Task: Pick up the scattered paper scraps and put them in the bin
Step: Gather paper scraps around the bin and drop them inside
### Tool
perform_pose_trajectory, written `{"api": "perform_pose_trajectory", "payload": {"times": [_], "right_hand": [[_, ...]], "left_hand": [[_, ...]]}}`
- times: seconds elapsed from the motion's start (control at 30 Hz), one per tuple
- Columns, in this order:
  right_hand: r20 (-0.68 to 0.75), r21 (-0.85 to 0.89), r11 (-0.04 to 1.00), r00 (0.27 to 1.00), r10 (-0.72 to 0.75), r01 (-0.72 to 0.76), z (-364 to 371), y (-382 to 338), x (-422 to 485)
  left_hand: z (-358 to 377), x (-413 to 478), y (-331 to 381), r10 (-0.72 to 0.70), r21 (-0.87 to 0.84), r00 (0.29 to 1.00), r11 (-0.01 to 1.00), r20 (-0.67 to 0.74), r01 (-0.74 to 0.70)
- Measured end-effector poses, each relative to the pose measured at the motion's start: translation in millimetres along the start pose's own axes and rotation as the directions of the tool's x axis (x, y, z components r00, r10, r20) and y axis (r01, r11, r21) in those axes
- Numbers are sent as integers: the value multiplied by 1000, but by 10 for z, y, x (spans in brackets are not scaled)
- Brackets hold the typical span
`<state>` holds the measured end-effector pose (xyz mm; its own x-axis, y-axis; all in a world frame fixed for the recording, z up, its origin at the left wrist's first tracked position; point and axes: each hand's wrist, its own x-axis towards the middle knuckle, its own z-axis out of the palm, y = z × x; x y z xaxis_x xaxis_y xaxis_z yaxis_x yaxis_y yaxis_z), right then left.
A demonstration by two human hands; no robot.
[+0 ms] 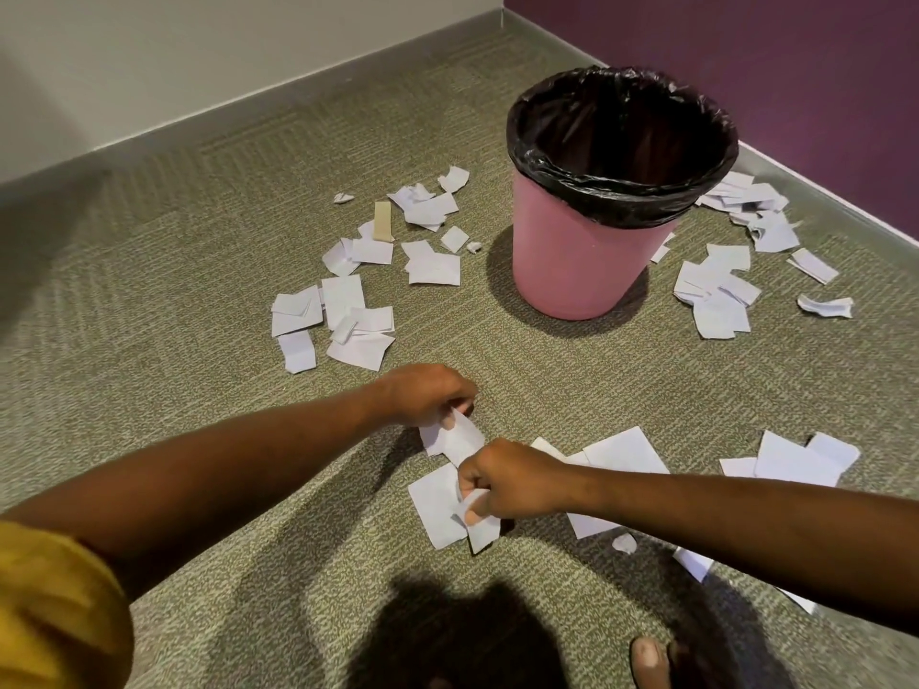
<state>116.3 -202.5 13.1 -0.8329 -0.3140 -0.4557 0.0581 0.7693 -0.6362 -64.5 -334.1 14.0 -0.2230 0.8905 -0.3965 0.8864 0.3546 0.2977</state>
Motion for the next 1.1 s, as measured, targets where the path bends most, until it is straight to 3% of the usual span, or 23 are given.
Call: {"api": "perform_pose_trajectory", "payload": {"times": [0.2,0.37,0.47,0.6,0.87,1.0,1.1], "right_hand": [[-34,96,994,998,49,-45,-258,16,13],[-162,201,975,978,132,-98,-861,-18,1],[-263,282,957,955,139,-62,-1318,-101,-2],[-412,410,912,898,155,31,-1901,-303,-35],[-686,478,856,693,222,198,-2845,-623,-355],[-733,583,776,567,376,239,-3157,-571,-518],[-677,692,689,527,513,218,-3256,-409,-547]], "left_hand": [[-288,-70,-145,-200,-446,980,878,-12,174],[-600,-105,-184,-317,-750,945,643,-75,156],[-901,-128,-174,-361,-865,923,497,-134,68],[-1374,-128,-55,-440,-920,872,391,-215,-29],[-2294,104,280,-563,-921,732,296,-383,-254],[-2576,364,524,-580,-920,715,277,-391,-279],[-2694,572,688,-592,-929,716,242,-371,-281]]}}
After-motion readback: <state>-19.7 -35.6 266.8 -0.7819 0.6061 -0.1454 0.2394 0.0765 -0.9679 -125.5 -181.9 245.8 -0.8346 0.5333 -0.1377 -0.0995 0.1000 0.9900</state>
